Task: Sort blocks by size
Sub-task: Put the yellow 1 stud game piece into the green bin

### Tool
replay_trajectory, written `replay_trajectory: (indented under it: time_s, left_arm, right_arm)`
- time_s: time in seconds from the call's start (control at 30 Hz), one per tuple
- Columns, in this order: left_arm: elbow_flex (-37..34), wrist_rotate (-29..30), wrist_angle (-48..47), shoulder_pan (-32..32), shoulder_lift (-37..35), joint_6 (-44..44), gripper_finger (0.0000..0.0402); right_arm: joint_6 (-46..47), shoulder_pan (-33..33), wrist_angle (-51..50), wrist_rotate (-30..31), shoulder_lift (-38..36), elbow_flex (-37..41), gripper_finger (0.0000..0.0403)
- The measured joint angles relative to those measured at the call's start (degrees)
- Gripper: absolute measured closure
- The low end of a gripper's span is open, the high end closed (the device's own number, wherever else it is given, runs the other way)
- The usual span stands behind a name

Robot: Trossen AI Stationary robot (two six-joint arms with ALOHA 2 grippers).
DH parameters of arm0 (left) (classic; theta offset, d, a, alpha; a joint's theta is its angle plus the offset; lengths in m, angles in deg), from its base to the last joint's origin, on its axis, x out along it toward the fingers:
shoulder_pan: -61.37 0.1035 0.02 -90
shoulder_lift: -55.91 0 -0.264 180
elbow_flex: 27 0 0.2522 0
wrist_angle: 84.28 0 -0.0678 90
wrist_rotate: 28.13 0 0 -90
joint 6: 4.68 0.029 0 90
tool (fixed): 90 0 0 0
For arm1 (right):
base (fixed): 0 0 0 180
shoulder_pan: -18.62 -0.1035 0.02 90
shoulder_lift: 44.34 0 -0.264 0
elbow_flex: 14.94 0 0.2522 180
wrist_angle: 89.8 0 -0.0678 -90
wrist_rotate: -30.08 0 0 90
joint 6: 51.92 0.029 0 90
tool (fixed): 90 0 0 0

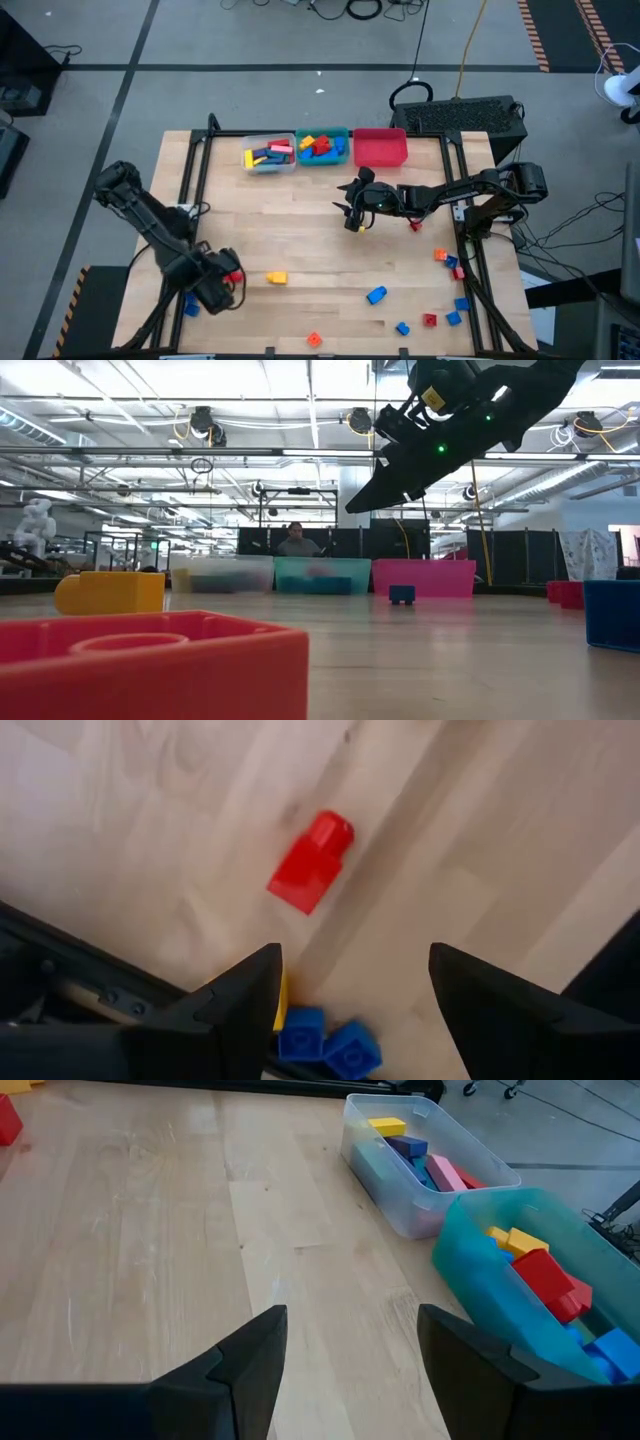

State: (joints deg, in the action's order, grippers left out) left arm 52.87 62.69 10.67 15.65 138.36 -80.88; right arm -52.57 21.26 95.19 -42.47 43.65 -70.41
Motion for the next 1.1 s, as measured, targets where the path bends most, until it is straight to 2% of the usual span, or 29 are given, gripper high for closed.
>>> replay_trajectory:
  time_s: [0.17, 0.37, 0.63, 0.87, 1.1]
  left_arm:
    - [0.00, 0.02, -3.45, -3.05, 1.61, -5.38, 0.0146]
    - [-0.01, -4.18, -5.53, -5.07, 6.44, -12.02, 0.0146]
    - [-0.36, -6.91, -4.08, -5.05, 11.06, -7.33, 0.0146]
    - [-6.83, -14.13, 0.21, -6.06, 12.59, -7.28, 0.0146]
    - [-10.29, -14.38, 1.29, -7.23, 12.61, -8.51, 0.0146]
  right_arm:
    - [0.00, -0.01, -0.10, -0.02, 0.00, 0.00, 0.0193]
    - [0.00, -0.01, -0.12, -0.02, 0.00, 0.00, 0.0193]
    - [0.50, -0.01, -0.16, -0.02, 0.00, 0.00, 0.0193]
    - [1.70, -0.10, -0.27, -0.02, 0.00, 0.00, 0.0193]
    - [1.63, -0.10, -0.25, -0.02, 0.00, 0.00, 0.0193]
